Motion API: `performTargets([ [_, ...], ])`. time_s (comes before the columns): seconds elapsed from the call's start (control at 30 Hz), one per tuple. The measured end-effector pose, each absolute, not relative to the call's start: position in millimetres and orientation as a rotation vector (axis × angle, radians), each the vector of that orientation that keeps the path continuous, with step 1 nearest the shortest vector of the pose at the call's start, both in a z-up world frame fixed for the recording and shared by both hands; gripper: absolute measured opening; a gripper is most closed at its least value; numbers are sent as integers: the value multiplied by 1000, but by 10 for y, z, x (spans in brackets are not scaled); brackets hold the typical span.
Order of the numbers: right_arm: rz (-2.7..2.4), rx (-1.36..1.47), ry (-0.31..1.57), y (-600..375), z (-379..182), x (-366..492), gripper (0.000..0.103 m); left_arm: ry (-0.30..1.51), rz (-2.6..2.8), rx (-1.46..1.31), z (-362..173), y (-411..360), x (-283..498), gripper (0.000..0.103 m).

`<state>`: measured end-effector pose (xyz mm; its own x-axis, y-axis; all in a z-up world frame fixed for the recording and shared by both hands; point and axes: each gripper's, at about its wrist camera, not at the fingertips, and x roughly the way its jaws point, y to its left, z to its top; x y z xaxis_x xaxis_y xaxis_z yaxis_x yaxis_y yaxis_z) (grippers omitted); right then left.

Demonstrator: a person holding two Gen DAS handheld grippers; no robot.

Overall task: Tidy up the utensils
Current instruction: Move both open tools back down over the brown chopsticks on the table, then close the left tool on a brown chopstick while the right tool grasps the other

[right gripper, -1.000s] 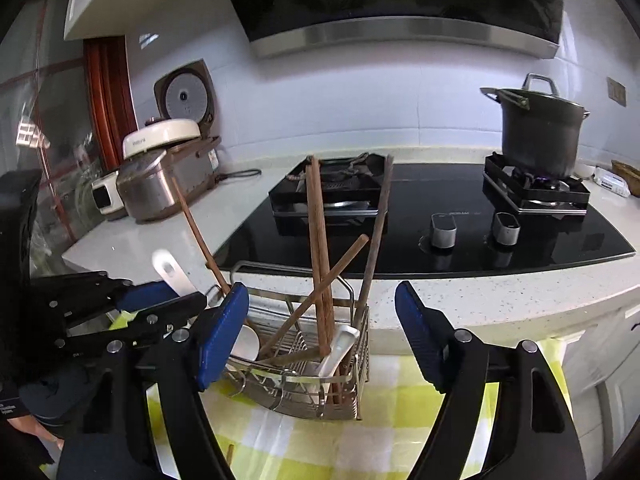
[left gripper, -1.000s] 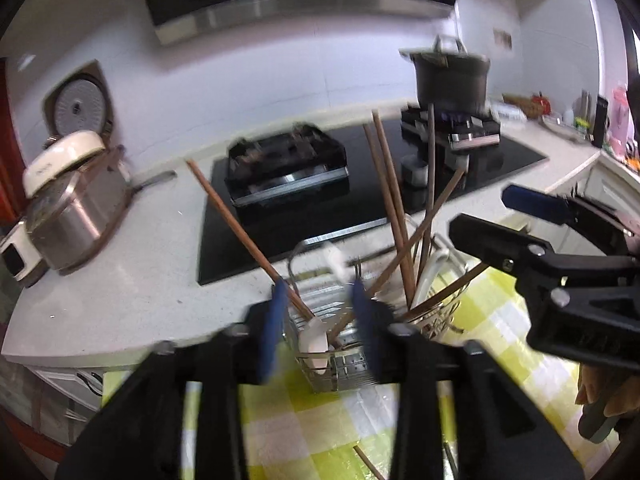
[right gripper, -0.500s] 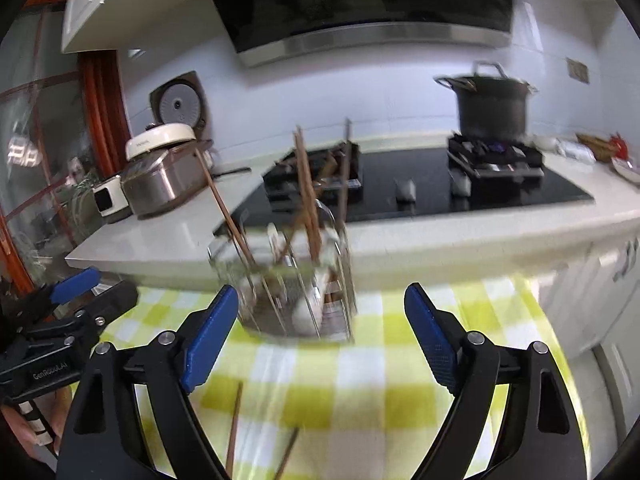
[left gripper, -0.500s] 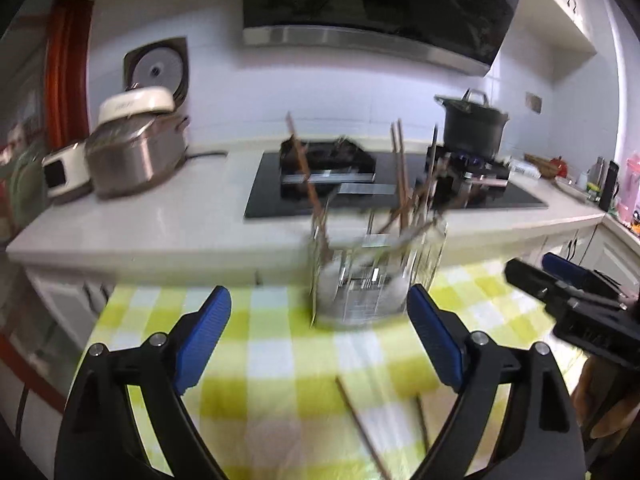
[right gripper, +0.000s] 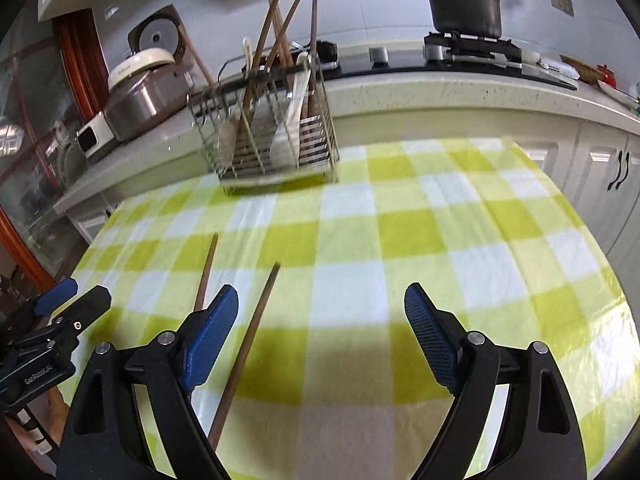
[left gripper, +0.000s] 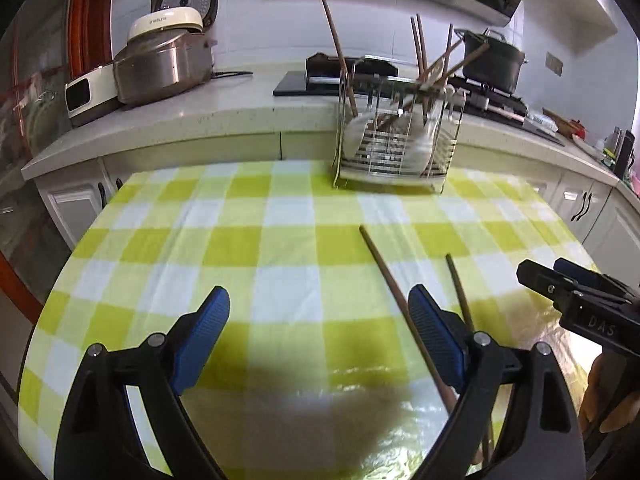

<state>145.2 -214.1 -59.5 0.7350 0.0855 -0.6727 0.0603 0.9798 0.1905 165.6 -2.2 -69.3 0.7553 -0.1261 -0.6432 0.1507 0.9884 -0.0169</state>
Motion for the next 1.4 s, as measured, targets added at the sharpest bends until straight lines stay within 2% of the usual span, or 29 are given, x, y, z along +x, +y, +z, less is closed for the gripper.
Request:
performTargets([
  [0.83,28,29,921,-1604,-924,1714,79,837,-161,59,-957,-3,1746,88],
  [0.93,33,3,926,-1577,-942,1711,73,840,-166,62,-965,-23,1752,88],
  [1.03,33,-1,917,-1615,-936,1695,63,845,-168,68,-976,-53,1760,88],
  [1.1,31,-6,913,-1669,-923,1672,51,847,-170,75,-981,-80,1768,87],
  [1.2,30,-8,915,-1766,-900,1638,38,849,-172,79,-983,-112,1774,87],
  [1.4,27,3,922,-1951,-897,1561,27,854,-192,86,-983,-235,1789,87],
])
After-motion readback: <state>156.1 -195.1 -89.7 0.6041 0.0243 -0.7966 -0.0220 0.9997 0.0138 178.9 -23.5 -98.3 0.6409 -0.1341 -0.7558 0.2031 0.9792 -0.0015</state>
